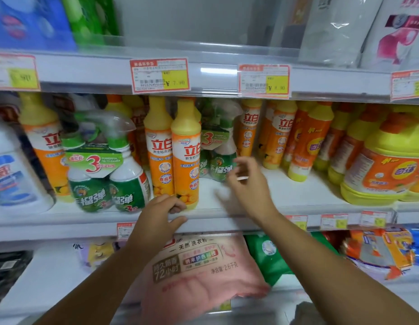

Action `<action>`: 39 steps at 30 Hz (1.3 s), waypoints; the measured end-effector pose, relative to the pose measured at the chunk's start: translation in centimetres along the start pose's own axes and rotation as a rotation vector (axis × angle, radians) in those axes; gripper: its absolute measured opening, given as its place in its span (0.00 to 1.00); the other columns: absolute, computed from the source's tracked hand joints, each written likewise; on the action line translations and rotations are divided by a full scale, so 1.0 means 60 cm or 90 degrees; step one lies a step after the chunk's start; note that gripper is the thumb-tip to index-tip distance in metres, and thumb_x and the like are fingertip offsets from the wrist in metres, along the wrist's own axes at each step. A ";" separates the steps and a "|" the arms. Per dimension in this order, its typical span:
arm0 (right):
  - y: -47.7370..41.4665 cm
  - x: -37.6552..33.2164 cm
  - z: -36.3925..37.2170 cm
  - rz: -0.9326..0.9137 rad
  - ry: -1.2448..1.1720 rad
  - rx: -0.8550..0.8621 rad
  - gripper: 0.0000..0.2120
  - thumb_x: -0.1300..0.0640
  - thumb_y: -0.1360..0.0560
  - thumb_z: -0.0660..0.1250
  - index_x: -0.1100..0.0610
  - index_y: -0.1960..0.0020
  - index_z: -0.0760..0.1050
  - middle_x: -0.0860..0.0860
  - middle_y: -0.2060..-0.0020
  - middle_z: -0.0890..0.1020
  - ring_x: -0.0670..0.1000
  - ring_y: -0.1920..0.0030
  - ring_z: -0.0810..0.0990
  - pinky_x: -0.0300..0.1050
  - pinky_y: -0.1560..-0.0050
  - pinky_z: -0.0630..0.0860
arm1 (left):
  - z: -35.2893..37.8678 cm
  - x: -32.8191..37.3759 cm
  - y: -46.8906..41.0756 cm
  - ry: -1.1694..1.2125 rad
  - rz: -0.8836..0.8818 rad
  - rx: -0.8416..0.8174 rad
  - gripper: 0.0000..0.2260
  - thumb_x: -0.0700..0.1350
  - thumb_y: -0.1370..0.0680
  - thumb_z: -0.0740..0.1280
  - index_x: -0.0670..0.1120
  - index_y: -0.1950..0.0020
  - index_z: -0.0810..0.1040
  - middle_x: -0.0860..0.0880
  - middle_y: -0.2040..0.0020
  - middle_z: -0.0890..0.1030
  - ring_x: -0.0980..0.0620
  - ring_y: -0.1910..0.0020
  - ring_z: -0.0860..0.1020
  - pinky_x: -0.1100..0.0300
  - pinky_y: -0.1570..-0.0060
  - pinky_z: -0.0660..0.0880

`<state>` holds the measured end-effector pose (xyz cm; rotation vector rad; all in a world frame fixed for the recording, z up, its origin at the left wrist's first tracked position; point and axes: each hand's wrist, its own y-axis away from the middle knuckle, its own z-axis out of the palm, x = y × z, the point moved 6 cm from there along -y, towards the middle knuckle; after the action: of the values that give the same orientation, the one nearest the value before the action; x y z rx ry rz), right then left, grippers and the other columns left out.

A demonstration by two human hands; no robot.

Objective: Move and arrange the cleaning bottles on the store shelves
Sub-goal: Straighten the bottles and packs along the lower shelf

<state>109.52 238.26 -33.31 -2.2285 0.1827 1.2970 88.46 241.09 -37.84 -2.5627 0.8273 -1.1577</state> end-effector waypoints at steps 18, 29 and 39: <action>-0.004 0.051 -0.047 0.109 0.084 0.023 0.29 0.52 0.33 0.76 0.50 0.37 0.67 0.49 0.42 0.79 0.52 0.45 0.79 0.53 0.43 0.75 | 0.024 0.020 -0.012 -0.065 0.058 -0.024 0.14 0.53 0.30 0.72 0.53 0.46 0.80 0.59 0.56 0.77 0.58 0.53 0.70 0.67 0.53 0.65; -0.074 0.148 -0.169 0.138 0.136 0.209 0.29 0.49 0.36 0.77 0.50 0.39 0.69 0.53 0.44 0.79 0.55 0.47 0.80 0.53 0.47 0.76 | 0.077 0.049 -0.047 -0.038 0.060 -0.083 0.12 0.55 0.30 0.71 0.55 0.48 0.81 0.60 0.53 0.78 0.59 0.51 0.73 0.58 0.50 0.71; -0.085 0.166 -0.160 0.159 0.129 0.221 0.29 0.45 0.37 0.76 0.50 0.41 0.68 0.53 0.45 0.79 0.54 0.51 0.81 0.52 0.49 0.78 | 0.078 0.041 -0.061 -0.043 0.057 -0.082 0.08 0.54 0.31 0.73 0.57 0.54 0.82 0.61 0.59 0.78 0.60 0.57 0.74 0.62 0.57 0.72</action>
<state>123.97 239.05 -35.98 -2.0753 0.7246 1.0608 94.74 242.54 -37.98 -2.6197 1.0212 -1.0164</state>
